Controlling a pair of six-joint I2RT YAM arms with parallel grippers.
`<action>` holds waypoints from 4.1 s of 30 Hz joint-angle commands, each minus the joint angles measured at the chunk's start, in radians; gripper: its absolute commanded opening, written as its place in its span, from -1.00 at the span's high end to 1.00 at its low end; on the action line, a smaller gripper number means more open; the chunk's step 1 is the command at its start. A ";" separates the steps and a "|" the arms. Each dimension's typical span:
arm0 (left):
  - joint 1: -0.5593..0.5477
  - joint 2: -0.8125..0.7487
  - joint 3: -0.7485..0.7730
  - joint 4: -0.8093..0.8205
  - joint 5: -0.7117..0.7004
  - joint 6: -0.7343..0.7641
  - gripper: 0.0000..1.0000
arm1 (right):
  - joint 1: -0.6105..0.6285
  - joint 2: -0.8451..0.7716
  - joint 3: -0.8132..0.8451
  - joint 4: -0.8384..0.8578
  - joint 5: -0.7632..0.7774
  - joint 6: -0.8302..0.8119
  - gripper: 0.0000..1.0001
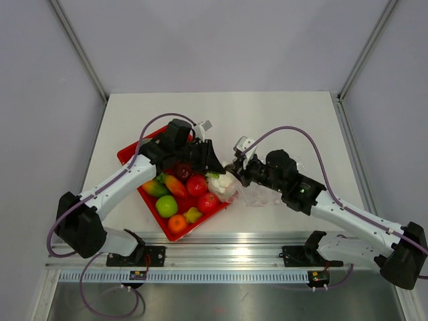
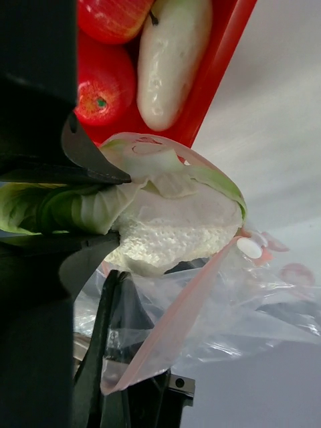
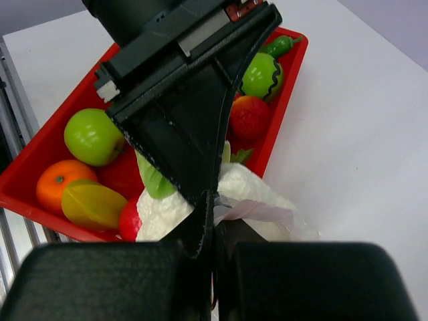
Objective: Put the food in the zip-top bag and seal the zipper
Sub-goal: Place the fake vegetable in the zipper food storage bag.
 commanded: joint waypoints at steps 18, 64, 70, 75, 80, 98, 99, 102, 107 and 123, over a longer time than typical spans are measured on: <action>-0.034 0.035 -0.077 0.227 0.202 -0.054 1.00 | 0.011 0.038 0.101 0.354 -0.203 0.039 1.00; 0.107 -0.063 -0.356 1.165 0.398 -0.828 1.00 | -0.006 -0.063 -0.272 0.754 0.008 0.188 1.00; 0.092 -0.078 -0.387 1.097 0.386 -0.802 1.00 | -0.014 0.027 -0.221 0.825 -0.022 0.186 1.00; 0.076 -0.098 -0.336 0.816 0.377 -0.608 1.00 | -0.032 0.084 -0.170 0.850 -0.069 0.198 1.00; 0.060 -0.097 -0.269 0.661 0.354 -0.495 1.00 | -0.038 0.183 -0.117 0.900 -0.129 0.249 1.00; 0.202 -0.095 -0.458 1.399 0.423 -0.908 1.00 | -0.038 0.084 -0.134 0.638 -0.086 0.309 1.00; 0.202 -0.092 -0.459 1.400 0.421 -0.906 1.00 | -0.038 0.088 -0.120 0.597 -0.089 0.310 0.97; 0.202 -0.092 -0.462 1.388 0.414 -0.893 1.00 | -0.038 0.108 -0.068 0.467 -0.098 0.326 0.37; 0.202 -0.107 -0.464 1.322 0.403 -0.838 1.00 | -0.037 0.112 0.036 0.302 -0.079 0.327 -0.09; 0.150 -0.104 -0.381 0.855 0.201 -0.542 1.00 | -0.037 -0.011 0.239 -0.400 0.120 0.464 -0.69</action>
